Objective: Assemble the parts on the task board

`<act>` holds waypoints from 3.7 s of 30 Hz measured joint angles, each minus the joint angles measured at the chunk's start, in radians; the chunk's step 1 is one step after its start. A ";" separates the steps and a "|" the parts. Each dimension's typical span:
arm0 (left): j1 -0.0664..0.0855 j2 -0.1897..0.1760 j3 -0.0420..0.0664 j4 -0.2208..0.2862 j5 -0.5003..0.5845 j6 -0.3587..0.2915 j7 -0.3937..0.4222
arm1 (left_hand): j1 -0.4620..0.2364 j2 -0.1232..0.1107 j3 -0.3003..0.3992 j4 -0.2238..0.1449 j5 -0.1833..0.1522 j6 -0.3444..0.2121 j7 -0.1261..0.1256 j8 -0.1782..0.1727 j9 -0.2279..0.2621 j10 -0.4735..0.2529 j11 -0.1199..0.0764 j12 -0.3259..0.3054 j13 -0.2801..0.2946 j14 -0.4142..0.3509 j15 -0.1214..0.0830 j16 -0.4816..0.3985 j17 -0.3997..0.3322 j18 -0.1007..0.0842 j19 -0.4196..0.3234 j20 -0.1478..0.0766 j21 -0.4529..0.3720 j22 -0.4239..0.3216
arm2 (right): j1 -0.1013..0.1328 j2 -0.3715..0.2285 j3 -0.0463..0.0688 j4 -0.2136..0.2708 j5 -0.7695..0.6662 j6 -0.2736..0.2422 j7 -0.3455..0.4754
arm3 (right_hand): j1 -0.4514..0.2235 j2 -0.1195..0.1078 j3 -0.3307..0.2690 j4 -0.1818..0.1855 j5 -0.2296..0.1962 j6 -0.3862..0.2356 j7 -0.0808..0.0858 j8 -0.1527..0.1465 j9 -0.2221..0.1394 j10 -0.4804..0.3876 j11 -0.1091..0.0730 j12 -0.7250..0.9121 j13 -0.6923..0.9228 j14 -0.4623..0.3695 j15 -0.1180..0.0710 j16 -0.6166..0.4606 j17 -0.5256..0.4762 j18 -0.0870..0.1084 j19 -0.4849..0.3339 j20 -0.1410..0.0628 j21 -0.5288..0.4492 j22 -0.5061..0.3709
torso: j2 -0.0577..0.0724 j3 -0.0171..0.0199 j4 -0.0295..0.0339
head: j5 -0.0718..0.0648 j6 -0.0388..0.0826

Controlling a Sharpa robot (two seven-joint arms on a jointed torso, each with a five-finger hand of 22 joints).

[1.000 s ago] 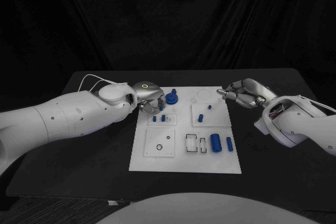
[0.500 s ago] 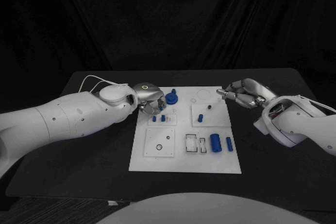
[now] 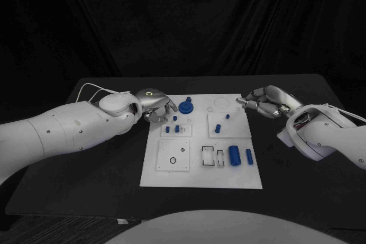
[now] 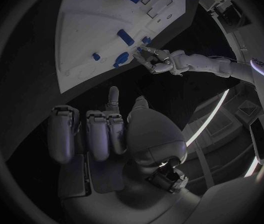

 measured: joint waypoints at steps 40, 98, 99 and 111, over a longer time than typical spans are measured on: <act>0.012 -0.297 -0.001 0.316 1.530 0.228 0.462 | -0.330 0.152 -0.499 0.179 0.097 -0.475 0.036 -0.024 -0.132 -1.005 -0.004 -0.031 -0.114 -1.453 0.165 -1.350 -1.196 0.039 -1.409 0.217 -1.208 -1.076 | 0.157 0.201 0.000 -0.109 -0.656 0.406 -0.120 | 0.440 -0.332 0.391 -0.094 -0.008 0.078 -0.024 -0.483 -0.364 -0.614 0.053 -1.406 -1.087 0.000 -0.001 -0.222 -0.110 0.031 -0.018 0.000 -0.219 0.000 | 0.001 -0.0097 0.0059 | -0.031 0.000; -0.012 -0.304 -0.002 0.300 1.635 0.337 0.480 | -0.127 0.322 -0.605 0.173 0.340 -0.349 0.125 -0.015 -0.123 -0.988 0.088 0.162 -0.108 -1.416 0.273 -1.227 -1.184 0.053 -1.343 0.239 -1.192 -1.016 | 0.035 0.276 0.000 -0.239 -0.730 0.447 -0.074 | 0.334 -0.451 0.728 -0.146 0.008 0.186 -0.014 -0.476 -0.336 -0.537 0.059 -1.309 -1.173 0.000 -0.001 -0.208 -0.107 0.031 -0.007 0.004 -0.219 0.000 | 0.004 -0.0337 0.0149 | -0.061 0.000; -0.012 -0.304 -0.002 0.300 1.635 0.337 0.480 | -0.127 0.322 -0.607 0.171 0.340 -0.349 0.125 -0.015 -0.123 -0.988 0.088 0.162 -0.108 -1.417 0.273 -1.231 -1.184 0.053 -1.343 0.239 -1.192 -1.018 | 0.033 0.277 0.000 -0.242 -0.730 0.444 -0.072 | 0.334 -0.451 0.732 -0.146 0.009 0.186 -0.014 -0.476 -0.334 -0.535 0.057 -1.308 -1.173 0.000 -0.001 -0.208 -0.107 0.031 -0.007 0.004 -0.219 0.000 | 0.004 -0.0338 0.0149 | -0.061 0.000; -0.013 -0.301 -0.002 0.296 1.636 0.336 0.480 | -0.114 0.326 -0.607 0.171 0.362 -0.339 0.134 -0.015 -0.122 -0.984 0.095 0.166 -0.108 -1.420 0.270 -1.231 -1.184 0.051 -1.343 0.239 -1.192 -1.021 | 0.015 0.281 0.001 -0.261 -0.731 0.402 -0.044 | 0.331 -0.447 0.800 -0.193 0.063 0.256 0.012 -0.426 -0.287 -0.440 0.037 -1.270 -1.169 0.000 -0.001 -0.208 -0.113 0.031 -0.003 0.000 -0.226 0.000 | 0.004 -0.0341 0.0149 | -0.057 0.000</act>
